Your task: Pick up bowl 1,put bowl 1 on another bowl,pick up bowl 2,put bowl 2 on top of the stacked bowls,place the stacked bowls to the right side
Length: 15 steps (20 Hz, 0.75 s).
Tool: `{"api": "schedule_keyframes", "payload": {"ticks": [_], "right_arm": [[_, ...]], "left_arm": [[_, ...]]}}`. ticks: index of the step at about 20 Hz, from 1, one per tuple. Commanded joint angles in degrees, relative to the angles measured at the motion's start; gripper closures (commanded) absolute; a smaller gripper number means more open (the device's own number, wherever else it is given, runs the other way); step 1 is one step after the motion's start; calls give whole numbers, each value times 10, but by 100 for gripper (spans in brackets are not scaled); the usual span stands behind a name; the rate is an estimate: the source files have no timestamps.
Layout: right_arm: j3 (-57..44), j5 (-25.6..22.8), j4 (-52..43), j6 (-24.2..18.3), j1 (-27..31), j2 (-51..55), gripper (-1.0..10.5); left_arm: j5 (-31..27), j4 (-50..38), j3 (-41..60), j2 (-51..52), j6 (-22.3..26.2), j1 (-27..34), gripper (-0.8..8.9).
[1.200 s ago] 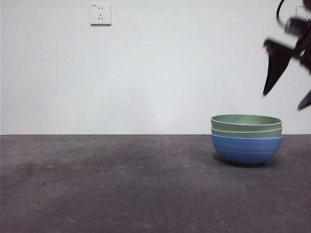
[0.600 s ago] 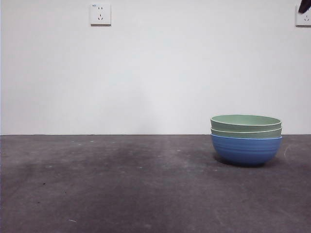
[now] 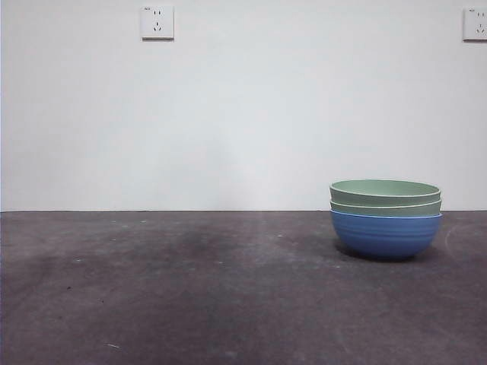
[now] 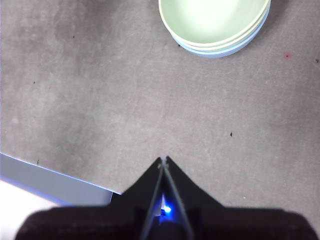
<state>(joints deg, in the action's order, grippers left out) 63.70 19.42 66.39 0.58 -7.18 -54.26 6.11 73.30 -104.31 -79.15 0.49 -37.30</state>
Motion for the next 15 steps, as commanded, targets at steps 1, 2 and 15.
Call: {"api": "schedule_keyframes", "payload": {"ticks": [1,2,15], "right_arm": [[-5,-2,-2,-5,-1,-1,946],[-5,-2,-2,-5,-1,-1,946],[-5,-2,-3,-5,-1,-1,946]], "left_arm": [[0,0,0,0,8,-2,817],[0,0,0,0,8,-2,817],[1,-141,0,47,58,62,817]]}}
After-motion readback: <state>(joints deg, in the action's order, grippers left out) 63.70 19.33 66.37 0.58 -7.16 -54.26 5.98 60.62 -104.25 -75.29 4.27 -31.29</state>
